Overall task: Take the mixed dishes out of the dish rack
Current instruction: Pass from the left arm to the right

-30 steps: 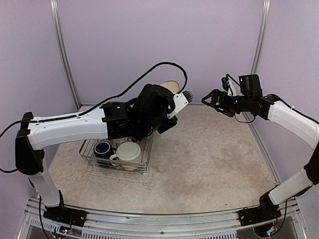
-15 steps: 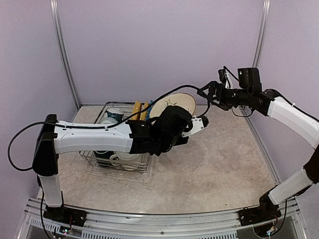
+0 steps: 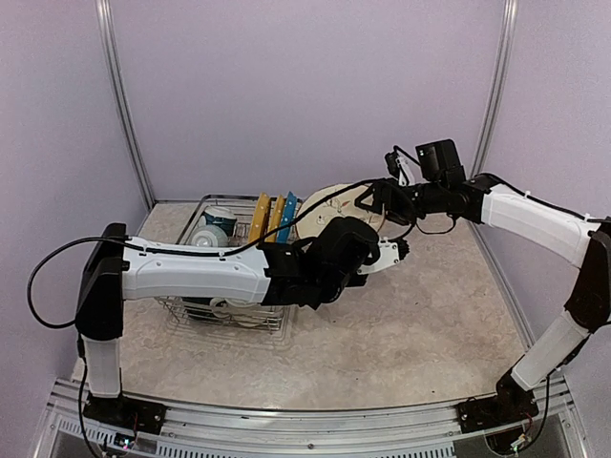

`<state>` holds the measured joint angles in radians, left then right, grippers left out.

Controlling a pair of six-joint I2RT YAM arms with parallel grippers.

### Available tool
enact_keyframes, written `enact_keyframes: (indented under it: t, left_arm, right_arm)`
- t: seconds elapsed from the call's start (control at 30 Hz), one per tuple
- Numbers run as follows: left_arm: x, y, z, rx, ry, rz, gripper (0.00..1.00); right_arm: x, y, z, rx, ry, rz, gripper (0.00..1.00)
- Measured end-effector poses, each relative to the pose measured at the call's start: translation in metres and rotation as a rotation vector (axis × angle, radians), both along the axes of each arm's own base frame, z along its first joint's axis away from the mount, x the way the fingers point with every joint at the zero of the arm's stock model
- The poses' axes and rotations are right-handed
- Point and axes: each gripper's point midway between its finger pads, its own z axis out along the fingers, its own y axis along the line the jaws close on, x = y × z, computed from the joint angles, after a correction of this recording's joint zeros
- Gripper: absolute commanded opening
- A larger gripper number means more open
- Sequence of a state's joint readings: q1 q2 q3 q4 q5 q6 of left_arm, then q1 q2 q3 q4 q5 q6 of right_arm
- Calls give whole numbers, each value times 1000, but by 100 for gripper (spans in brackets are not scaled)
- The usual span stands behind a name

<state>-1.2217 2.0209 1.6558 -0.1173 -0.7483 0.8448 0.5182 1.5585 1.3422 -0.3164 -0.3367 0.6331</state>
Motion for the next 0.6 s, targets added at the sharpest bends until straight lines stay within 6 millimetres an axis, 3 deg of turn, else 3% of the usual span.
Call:
enact_keyframes:
  t: [0.07,0.23,0.33,0.5,0.6]
  left_arm:
    - [0,-1,2,1,-13,3,0]
    - [1,-1,9,3,-47,13,0]
    - [-1,-5,10,-17,-62,24,4]
    - [-6,-7,11,-37,-50,27,61]
    - [-8,-4,18,-87,-12,41,76]
  right_arm:
    - [1,0,-1,7,2,-10,39]
    - [5,0,-6,52,20,-49,0]
    - [9,0,0,126,44,-94,0]
    - [4,-5,-1,158,35,-115,0]
    - [-1,-10,-6,156,39,-122,0]
